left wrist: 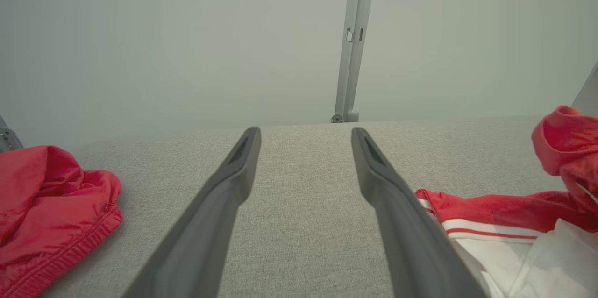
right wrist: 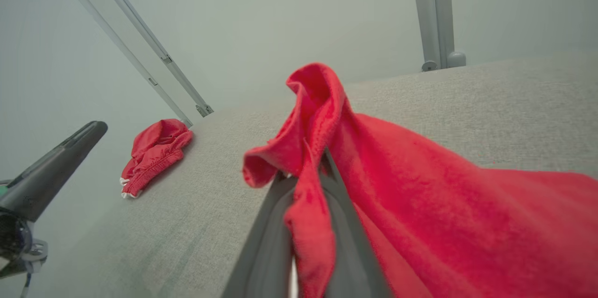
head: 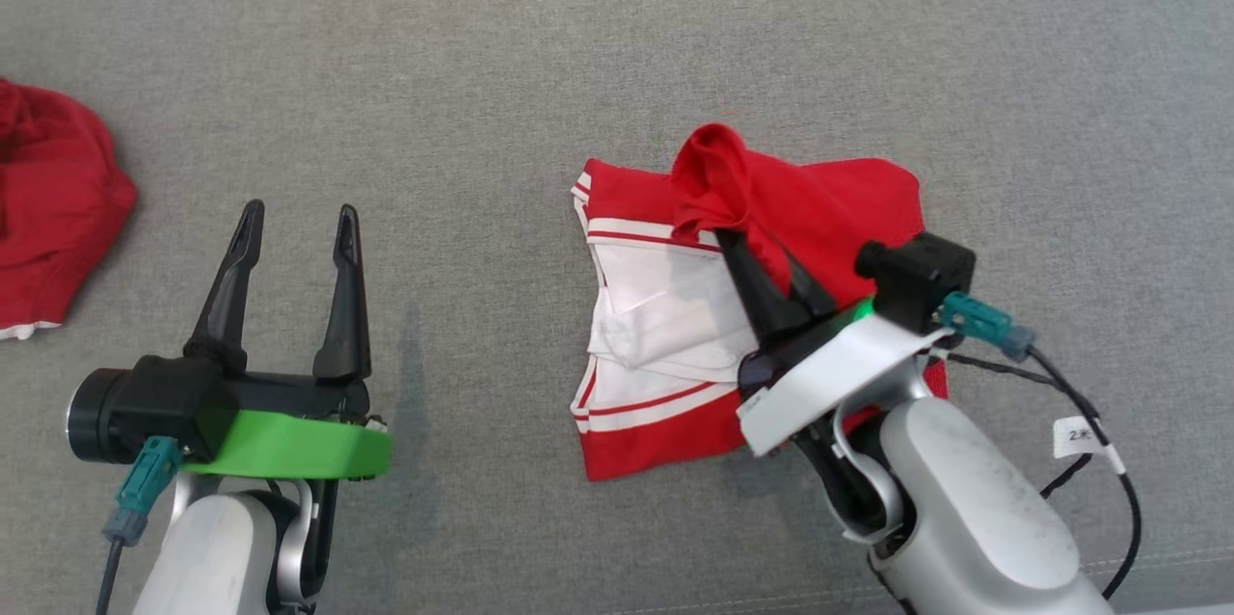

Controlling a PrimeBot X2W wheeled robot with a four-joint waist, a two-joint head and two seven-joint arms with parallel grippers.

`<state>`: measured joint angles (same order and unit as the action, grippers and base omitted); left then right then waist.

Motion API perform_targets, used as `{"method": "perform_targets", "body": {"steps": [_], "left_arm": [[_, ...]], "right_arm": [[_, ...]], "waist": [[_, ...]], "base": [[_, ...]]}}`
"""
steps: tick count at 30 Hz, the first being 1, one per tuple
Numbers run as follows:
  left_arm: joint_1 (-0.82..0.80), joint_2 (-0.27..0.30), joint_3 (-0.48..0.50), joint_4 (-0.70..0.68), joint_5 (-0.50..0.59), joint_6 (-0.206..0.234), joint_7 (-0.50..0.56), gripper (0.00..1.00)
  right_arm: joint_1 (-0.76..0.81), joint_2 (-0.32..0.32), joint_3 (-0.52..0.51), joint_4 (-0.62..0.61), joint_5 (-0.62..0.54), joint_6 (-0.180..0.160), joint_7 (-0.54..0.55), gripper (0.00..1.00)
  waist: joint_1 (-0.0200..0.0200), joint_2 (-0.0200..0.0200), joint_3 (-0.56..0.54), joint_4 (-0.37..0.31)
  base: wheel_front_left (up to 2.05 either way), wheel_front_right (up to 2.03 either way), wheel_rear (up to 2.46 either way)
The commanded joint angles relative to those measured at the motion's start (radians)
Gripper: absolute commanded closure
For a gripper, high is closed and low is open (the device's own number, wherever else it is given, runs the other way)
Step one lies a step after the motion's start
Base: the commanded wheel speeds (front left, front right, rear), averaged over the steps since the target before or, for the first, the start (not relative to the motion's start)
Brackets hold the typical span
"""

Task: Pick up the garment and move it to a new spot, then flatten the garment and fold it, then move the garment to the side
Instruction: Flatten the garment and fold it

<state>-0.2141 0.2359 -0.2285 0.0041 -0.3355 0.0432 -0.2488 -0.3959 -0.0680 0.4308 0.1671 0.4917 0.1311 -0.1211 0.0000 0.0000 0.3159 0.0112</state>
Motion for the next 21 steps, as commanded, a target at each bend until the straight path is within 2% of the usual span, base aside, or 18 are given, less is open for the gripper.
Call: {"method": "perform_targets", "body": {"steps": [1, 11, 12, 13, 21], "left_arm": [[-0.006, 0.001, 0.002, 0.004, -0.011, 0.002, -0.004, 0.0], [-0.003, -0.005, -0.007, 0.015, -0.009, 0.002, -0.008, 0.0], [-0.004, -0.005, -0.008, 0.017, -0.008, 0.002, -0.008, 0.0], [-0.005, -0.005, -0.008, 0.019, -0.008, 0.001, -0.008, 0.0], [-0.019, -0.007, -0.007, 0.033, -0.013, 0.0, -0.01, 0.0]], "right_arm": [[0.009, 0.005, 0.022, 0.019, 0.008, -0.001, -0.008, 1.0], [-0.042, 0.016, 0.144, 0.138, 0.106, 0.0, -0.098, 1.0], [-0.049, 0.016, 0.157, 0.144, 0.114, 0.0, -0.105, 0.56], [-0.055, 0.016, 0.169, 0.15, 0.12, 0.0, -0.11, 0.0], [-0.072, 0.016, 0.198, 0.09, 0.115, 0.0, -0.138, 0.0]], "waist": [[0.0, 0.0, -0.001, 0.014], [0.0, 0.0, 0.009, 0.033], [0.0, 0.0, 0.01, 0.032], [0.0, 0.0, 0.011, 0.031], [0.0, 0.0, 0.011, 0.019]], "base": [[0.0, 0.0, 0.0], [0.0, 0.0, 0.0], [0.0, 0.0, 0.0], [0.0, 0.0, 0.0], [0.0, 0.0, 0.0]]}}
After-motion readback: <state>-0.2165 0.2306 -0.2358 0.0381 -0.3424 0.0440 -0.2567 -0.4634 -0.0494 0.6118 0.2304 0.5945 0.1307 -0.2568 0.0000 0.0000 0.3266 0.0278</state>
